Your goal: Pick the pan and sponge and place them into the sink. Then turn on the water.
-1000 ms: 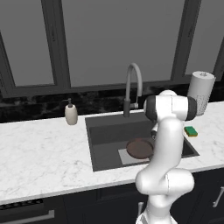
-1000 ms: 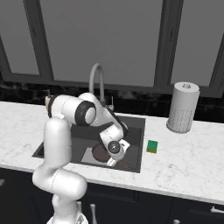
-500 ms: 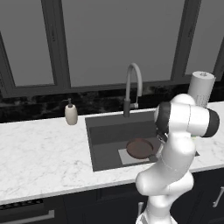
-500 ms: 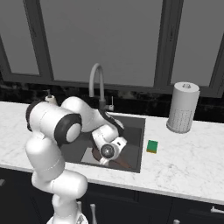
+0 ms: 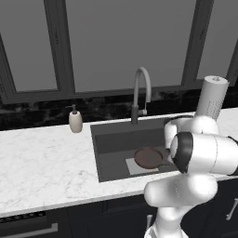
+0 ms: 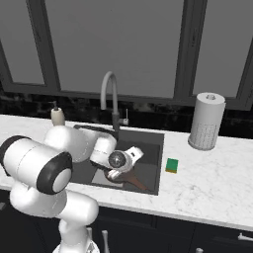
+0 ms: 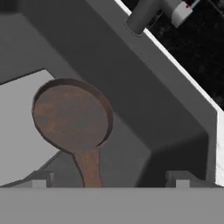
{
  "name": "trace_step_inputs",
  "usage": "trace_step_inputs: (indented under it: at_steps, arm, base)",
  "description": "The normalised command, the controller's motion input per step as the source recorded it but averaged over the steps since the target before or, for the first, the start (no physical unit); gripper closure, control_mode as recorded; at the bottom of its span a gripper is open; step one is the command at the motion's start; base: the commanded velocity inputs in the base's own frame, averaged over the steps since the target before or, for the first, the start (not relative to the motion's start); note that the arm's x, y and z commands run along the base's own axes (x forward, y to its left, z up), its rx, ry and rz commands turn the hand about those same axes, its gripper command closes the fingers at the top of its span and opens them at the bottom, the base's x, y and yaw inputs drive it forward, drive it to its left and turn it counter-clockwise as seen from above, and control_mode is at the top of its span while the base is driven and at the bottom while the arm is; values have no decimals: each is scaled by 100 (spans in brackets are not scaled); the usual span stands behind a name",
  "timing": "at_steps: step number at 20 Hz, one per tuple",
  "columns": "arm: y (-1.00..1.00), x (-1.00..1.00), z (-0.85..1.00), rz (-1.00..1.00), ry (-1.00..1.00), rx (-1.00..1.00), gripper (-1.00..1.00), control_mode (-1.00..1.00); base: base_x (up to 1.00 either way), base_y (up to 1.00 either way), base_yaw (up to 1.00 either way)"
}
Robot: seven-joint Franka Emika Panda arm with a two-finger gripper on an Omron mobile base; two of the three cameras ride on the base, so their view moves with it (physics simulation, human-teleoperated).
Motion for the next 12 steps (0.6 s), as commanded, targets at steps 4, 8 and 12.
trace_step_inputs:
  at_steps: [4, 8, 12]
  arm:
    - [-31, -11, 100, -8, 11, 8, -100, -100]
    - [-45, -32, 100, -22, 2, 12, -100, -100]
    - [-59, -27, 100, -27, 0, 20, -100, -100]
  base:
    - [0, 0, 0]
    - [0, 0, 0]
    - [0, 0, 0]
